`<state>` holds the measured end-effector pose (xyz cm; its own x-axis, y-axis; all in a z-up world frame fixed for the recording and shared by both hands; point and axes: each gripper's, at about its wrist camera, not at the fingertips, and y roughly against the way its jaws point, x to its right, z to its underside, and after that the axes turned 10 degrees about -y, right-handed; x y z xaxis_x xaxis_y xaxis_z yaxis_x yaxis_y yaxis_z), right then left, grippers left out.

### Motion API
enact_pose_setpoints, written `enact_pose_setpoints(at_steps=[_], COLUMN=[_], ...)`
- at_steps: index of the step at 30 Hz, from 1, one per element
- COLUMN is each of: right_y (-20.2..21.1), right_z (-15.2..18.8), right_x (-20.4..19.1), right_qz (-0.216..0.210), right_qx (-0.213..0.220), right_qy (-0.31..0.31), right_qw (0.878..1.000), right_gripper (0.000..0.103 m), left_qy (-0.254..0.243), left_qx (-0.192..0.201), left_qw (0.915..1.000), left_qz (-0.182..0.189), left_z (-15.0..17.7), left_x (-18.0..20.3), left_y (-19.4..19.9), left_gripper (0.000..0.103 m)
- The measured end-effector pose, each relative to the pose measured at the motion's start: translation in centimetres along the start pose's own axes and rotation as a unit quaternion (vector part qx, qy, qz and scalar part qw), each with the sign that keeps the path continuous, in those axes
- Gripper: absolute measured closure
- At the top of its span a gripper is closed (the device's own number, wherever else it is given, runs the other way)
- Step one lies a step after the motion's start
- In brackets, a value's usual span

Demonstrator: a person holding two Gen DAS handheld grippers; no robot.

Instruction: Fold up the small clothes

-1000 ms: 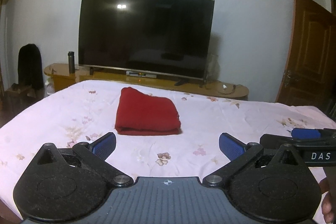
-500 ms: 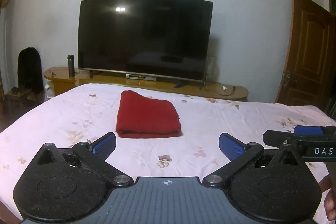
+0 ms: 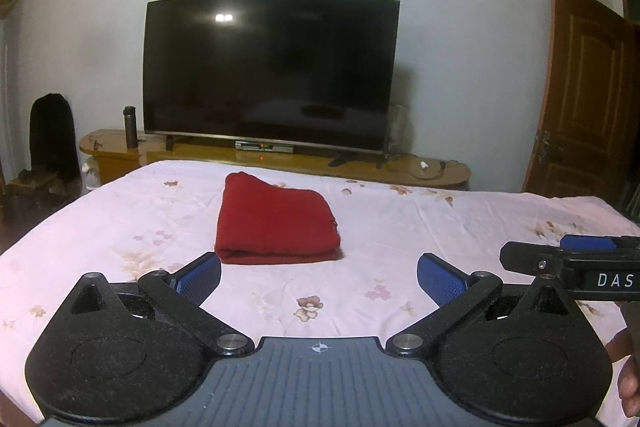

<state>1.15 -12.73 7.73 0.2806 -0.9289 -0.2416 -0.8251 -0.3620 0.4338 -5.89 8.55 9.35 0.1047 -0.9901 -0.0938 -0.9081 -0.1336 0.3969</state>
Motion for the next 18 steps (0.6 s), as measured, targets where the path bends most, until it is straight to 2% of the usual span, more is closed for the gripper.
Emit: enact_pose_setpoints(at_steps=[18], right_y=[0.2], right_z=[-0.29], right_x=[0.2], right_qz=[-0.003], right_qx=[0.004], right_qy=[0.0], right_qw=[1.0], right_gripper=[0.001], left_qy=[-0.006], left_qx=[0.008], left_qw=[0.9999], left_qz=[-0.002], left_z=[-0.09], left_x=[0.19], left_y=[-0.22], left_gripper=[0.0])
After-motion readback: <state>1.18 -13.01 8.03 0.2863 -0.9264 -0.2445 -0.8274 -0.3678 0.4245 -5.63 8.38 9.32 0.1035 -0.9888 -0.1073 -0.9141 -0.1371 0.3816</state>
